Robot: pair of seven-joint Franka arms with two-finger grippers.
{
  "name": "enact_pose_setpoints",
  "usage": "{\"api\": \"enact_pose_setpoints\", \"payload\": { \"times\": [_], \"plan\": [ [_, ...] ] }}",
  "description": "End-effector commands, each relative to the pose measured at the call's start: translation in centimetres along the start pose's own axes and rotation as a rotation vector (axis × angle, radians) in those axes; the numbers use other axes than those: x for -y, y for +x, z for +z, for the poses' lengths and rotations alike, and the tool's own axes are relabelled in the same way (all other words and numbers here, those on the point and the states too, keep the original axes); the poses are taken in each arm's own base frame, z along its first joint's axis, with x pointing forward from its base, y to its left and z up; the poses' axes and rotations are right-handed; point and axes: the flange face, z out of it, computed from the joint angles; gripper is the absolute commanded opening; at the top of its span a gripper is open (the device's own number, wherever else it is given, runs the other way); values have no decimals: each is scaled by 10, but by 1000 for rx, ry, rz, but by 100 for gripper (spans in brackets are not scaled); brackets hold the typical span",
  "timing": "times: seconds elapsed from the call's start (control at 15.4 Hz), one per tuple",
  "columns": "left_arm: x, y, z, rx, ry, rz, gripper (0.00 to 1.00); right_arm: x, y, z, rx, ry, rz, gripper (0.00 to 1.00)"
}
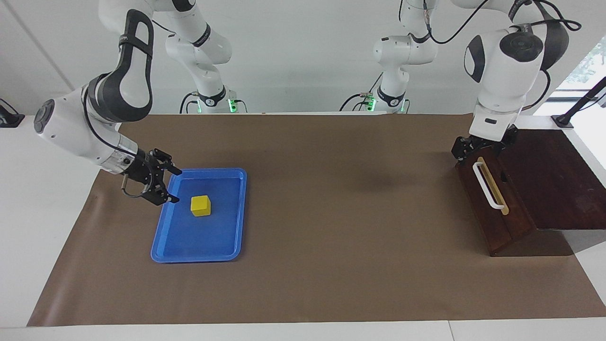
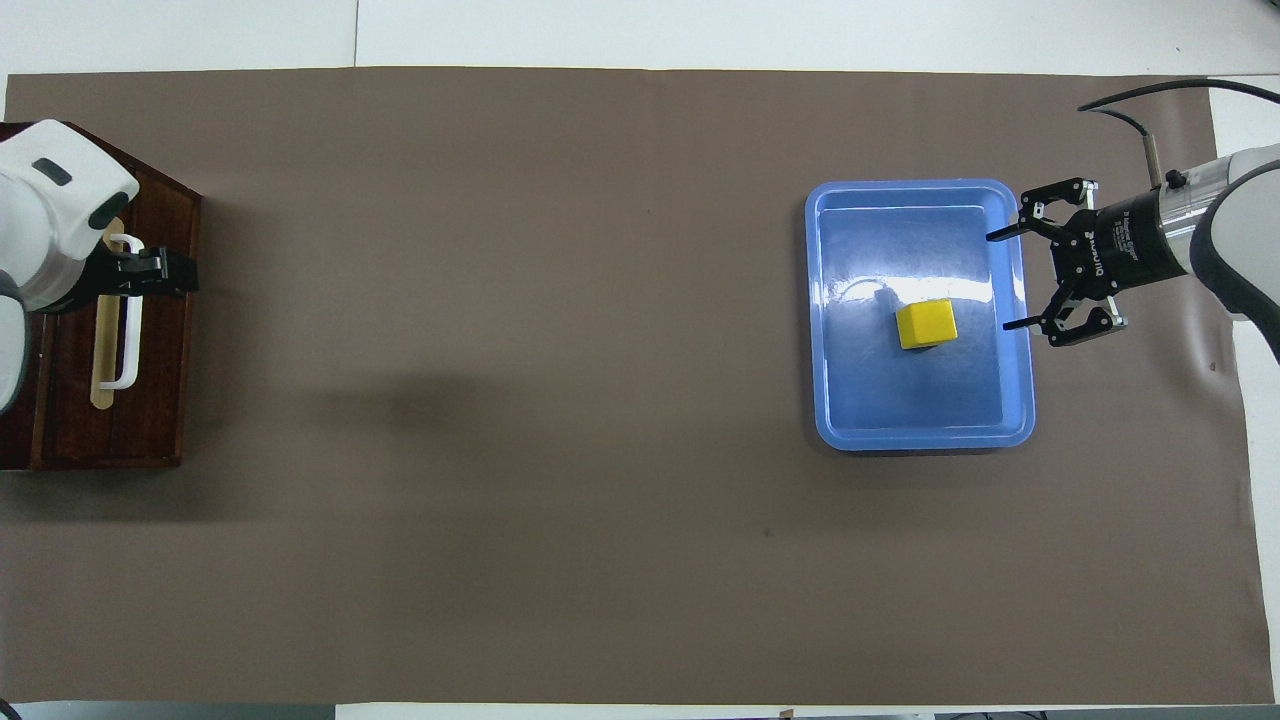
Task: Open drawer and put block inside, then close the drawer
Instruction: 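Pull the drawer open with the left gripper while the right gripper reaches the block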
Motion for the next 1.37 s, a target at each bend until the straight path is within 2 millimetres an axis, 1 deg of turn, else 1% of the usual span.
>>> {"api": "enact_pose_setpoints", "payload": {
  "times": [0.0,0.07,0.13,0.2,0.26,0.39,0.59,0.65,0.72,0.85,0.98,1.04,1.17,1.3],
  "plan": [
    [-12,11,52,-24,81,65,100,-4,33,23,86,10,-14,100],
    [-18,16,67,-32,78,79,100,-6,47,31,108,16,-35,100],
    [-20,20,77,-45,71,84,100,-6,62,41,130,16,-60,100],
    [-19,19,81,-51,69,92,100,-7,75,48,147,23,-78,100],
    [-7,20,90,-53,74,102,100,-5,80,57,167,26,-90,100],
    [-7,23,102,-66,87,132,100,-3,87,65,177,38,-89,100],
    [-17,28,136,-53,127,192,100,-1,96,84,205,50,-92,100],
    [-17,29,139,-62,122,191,100,-2,98,88,204,51,-84,100],
    [-6,30,144,-56,124,177,100,-4,100,93,198,51,-79,100],
    [-7,30,144,-57,123,177,100,-6,97,103,190,47,-76,100],
    [-19,30,141,-66,117,177,100,-10,98,109,190,60,-55,100],
    [-28,29,138,-72,112,163,100,-13,99,112,185,61,-50,100],
    [-55,28,128,-89,99,125,100,-18,101,118,182,57,-41,100],
    [-81,25,119,-92,45,71,100,-19,101,122,183,53,-46,100]
  ]
}}
